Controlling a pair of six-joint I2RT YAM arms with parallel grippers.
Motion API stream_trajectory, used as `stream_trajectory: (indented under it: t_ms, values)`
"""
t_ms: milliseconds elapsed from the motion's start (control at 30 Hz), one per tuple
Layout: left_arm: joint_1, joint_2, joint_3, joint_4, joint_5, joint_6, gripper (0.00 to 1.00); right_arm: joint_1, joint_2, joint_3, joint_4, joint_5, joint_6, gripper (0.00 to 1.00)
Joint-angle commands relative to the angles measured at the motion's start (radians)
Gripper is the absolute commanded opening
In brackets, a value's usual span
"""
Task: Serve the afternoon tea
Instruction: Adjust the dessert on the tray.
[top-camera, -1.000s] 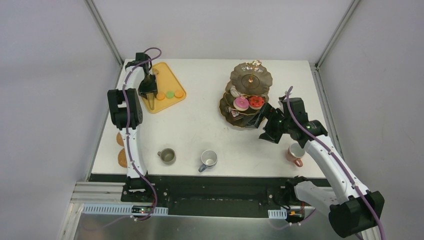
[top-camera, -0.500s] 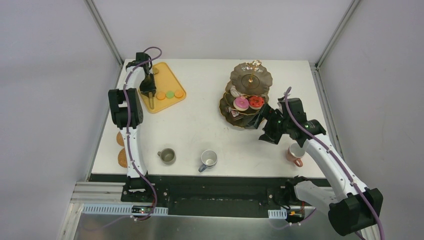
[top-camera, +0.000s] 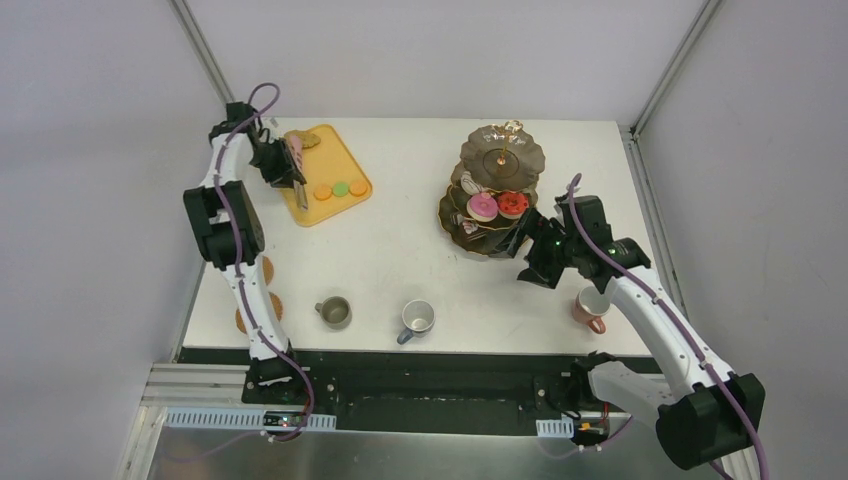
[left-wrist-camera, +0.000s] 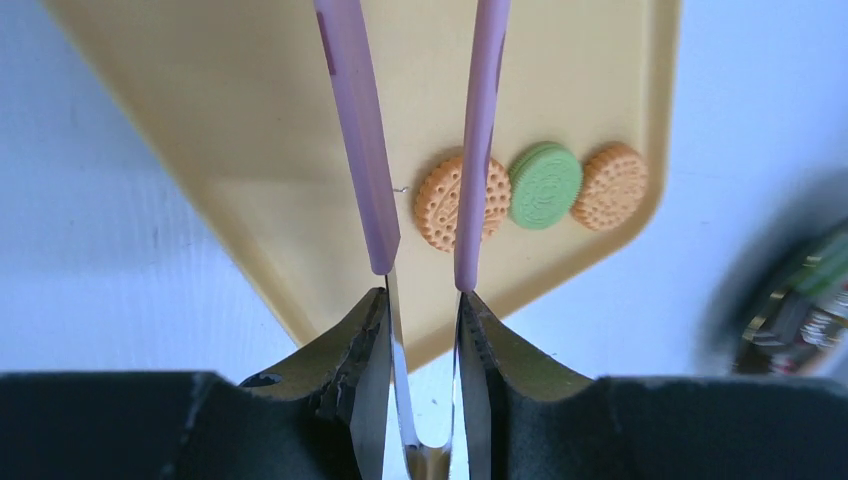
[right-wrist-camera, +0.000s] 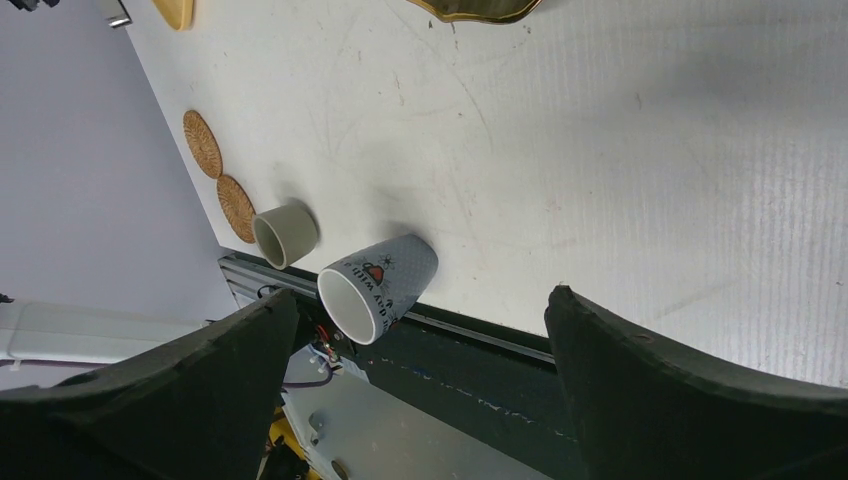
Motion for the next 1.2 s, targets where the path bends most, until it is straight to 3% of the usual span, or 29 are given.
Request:
stream_trajectory:
  t_ms: [0, 100, 300, 467, 667, 867, 967, 1167]
  values:
    - [0.111, -0.066, -0.082, 0.124, 0.367, -0.18, 0.27, 0.005, 0.017, 0.017, -0.003, -0.019, -0.014, 0.99]
    - [0.149, -0.057, -0.141, 0.257, 0.528, -0.33, 0.27, 0.004, 0.022, 0.031, -0.013, -0.018, -0.021, 0.99]
    - [0.171, -0.05, -0.248, 0.54, 0.7, -0.595, 0.28, 0.004, 0.033, 0.042, -0.028, -0.018, -0.036, 0.99]
    - [0.174, -0.049, -0.349, 0.723, 0.734, -0.783, 0.29, 0.005, 0.044, 0.06, -0.037, -0.01, -0.045, 0.99]
    - [0.169, -0.05, -0.53, 1.225, 0.713, -1.213, 0.32, 0.004, 0.044, 0.061, -0.033, 0.026, -0.046, 0.99]
    - [0.123, 0.017, -0.576, 1.592, 0.688, -1.517, 0.32, 0.005, 0.051, 0.062, -0.031, 0.041, -0.03, 0.99]
    - [0.092, 0.041, -0.564, 1.682, 0.665, -1.595, 0.32, 0.004, 0.046, 0.058, -0.025, 0.052, -0.012, 0.99]
    - [0.044, 0.084, -0.521, 1.671, 0.653, -1.604, 0.32, 0.004, 0.025, 0.054, -0.026, 0.079, 0.007, 0.99]
